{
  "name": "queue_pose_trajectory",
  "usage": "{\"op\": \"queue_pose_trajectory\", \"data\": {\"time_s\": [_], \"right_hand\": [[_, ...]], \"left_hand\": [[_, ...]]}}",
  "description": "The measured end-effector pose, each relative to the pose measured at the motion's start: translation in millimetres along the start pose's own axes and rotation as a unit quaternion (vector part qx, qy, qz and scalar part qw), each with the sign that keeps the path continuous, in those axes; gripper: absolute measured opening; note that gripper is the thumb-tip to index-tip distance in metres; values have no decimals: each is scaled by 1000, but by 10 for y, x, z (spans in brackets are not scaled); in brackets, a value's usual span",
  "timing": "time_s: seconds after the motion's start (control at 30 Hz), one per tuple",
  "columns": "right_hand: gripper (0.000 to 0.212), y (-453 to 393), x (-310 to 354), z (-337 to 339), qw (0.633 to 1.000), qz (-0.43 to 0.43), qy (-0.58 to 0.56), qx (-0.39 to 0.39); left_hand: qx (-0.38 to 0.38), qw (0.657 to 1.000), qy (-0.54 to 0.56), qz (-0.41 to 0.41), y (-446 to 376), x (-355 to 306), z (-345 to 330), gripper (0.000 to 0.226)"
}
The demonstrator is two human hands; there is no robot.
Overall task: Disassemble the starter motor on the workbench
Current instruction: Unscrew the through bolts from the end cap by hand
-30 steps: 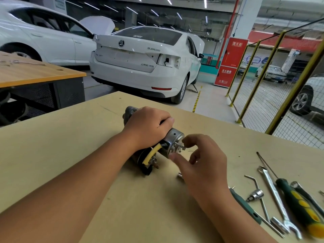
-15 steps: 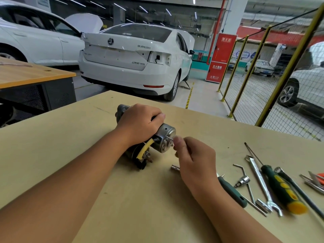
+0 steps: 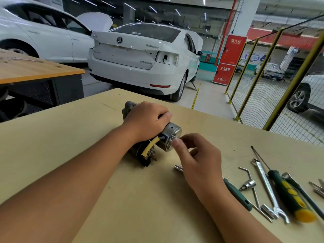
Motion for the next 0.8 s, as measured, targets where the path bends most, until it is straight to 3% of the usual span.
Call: {"op": "queue_pose_trajectory", "data": {"time_s": [0.03, 0.17, 0.23, 0.33, 0.4, 0.6, 0.7, 0.8], "right_hand": [[6, -6, -2, 3, 1000, 10, 0, -6], [28, 1, 50, 8, 999, 33, 8, -7], [14, 11, 57, -24, 999, 19, 28, 14], [28, -4, -12, -49, 998, 9, 56, 34], [5, -27, -10, -23, 997, 16, 65, 28], [31, -8, -6, -32, 999, 3, 41, 17], [8, -18, -5, -17, 999, 13, 38, 2], [18, 19, 24, -48, 1000, 5, 20, 15]], "left_hand": [[1, 1000, 1, 0, -1, -4, 0, 41], [0, 1000, 0, 1, -2, -23, 4, 41], [1, 1000, 0, 1, -6, -12, 12, 41], [5, 1000, 6, 5, -1, -11, 6, 42], [6, 1000, 6, 4, 0, -19, 4, 42], [1, 1000, 9, 3, 0, -20, 17, 41], [3, 1000, 10, 4, 6, -22, 6, 41], [2, 1000, 9, 3, 10, -29, 13, 40]]}}
Point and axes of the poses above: each hand's wrist, its own y-axis away from the middle knuckle, its own z-axis out of the back of the hand, x = y × z, the point moved 4 cm from there along -y, towards the middle knuckle, and after that the axes turned 3 degrees about x, right-handed, at the moved point
